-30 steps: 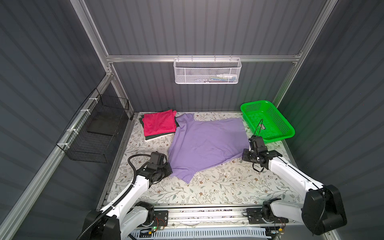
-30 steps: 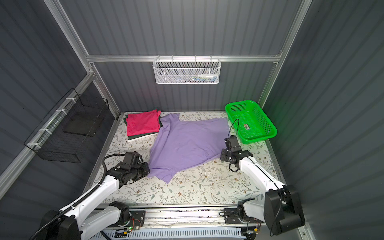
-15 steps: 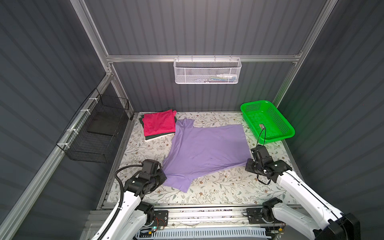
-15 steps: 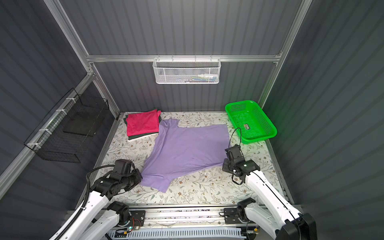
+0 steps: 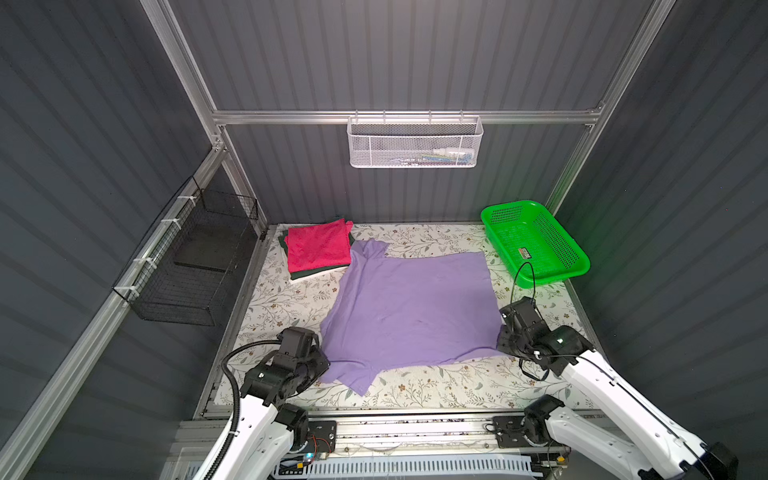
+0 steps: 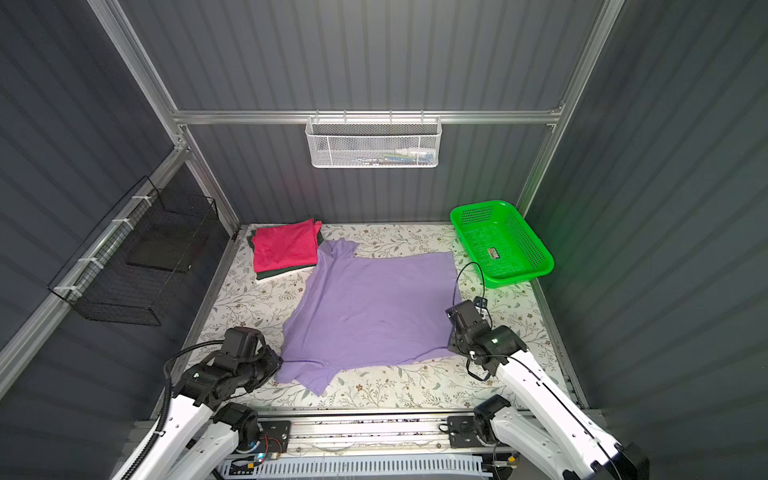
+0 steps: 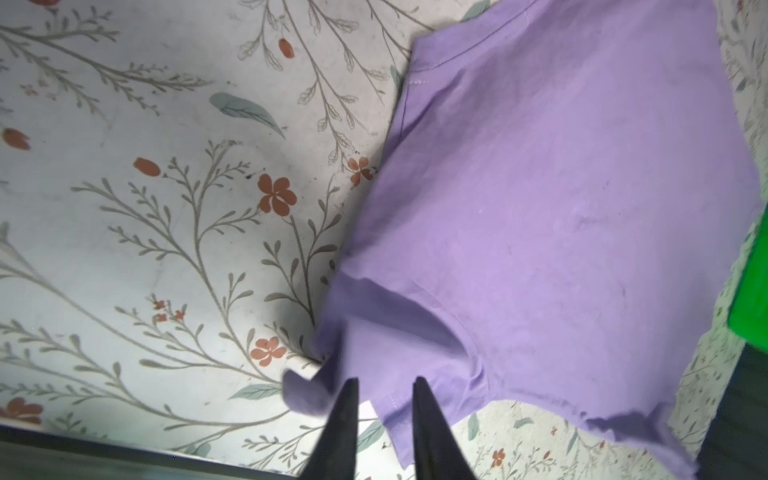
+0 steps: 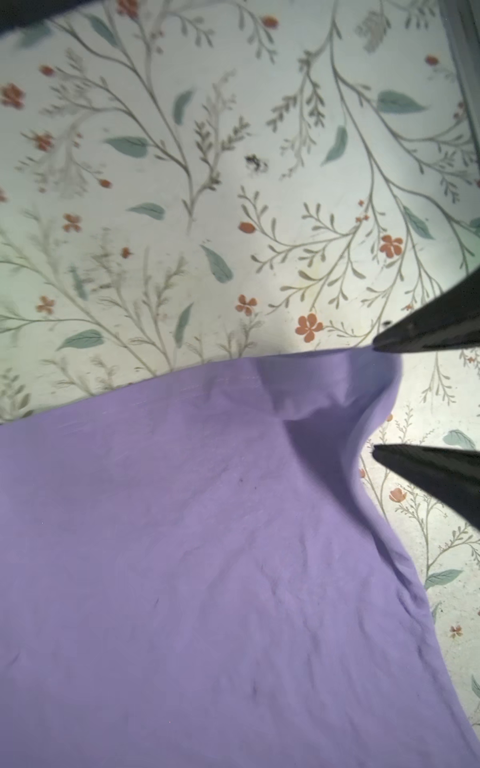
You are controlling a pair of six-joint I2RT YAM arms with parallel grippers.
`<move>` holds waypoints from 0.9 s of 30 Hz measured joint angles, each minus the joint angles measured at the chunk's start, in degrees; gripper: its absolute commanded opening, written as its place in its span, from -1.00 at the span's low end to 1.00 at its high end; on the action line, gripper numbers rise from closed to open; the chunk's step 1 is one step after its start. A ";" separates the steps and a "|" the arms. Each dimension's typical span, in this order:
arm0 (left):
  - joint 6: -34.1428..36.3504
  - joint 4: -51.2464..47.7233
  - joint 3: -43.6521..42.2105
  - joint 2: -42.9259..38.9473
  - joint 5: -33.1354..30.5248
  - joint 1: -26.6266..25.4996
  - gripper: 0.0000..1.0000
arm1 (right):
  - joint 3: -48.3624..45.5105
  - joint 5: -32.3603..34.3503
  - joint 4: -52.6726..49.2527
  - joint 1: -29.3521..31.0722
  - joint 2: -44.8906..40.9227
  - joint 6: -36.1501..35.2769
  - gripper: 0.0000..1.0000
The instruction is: Fold and stack the t-shirts
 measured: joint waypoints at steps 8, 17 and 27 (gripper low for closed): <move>4.13 9.14 2.05 8.50 -5.25 0.00 -0.21 | 8.70 0.26 7.26 -0.68 11.80 -6.67 0.11; 21.92 32.46 24.52 55.80 -0.96 4.02 -0.25 | 21.33 -12.00 22.82 -3.15 42.07 -13.31 0.15; 27.10 41.11 36.35 74.69 2.80 7.74 -0.29 | 32.79 -18.16 28.81 -7.93 59.39 -13.51 0.17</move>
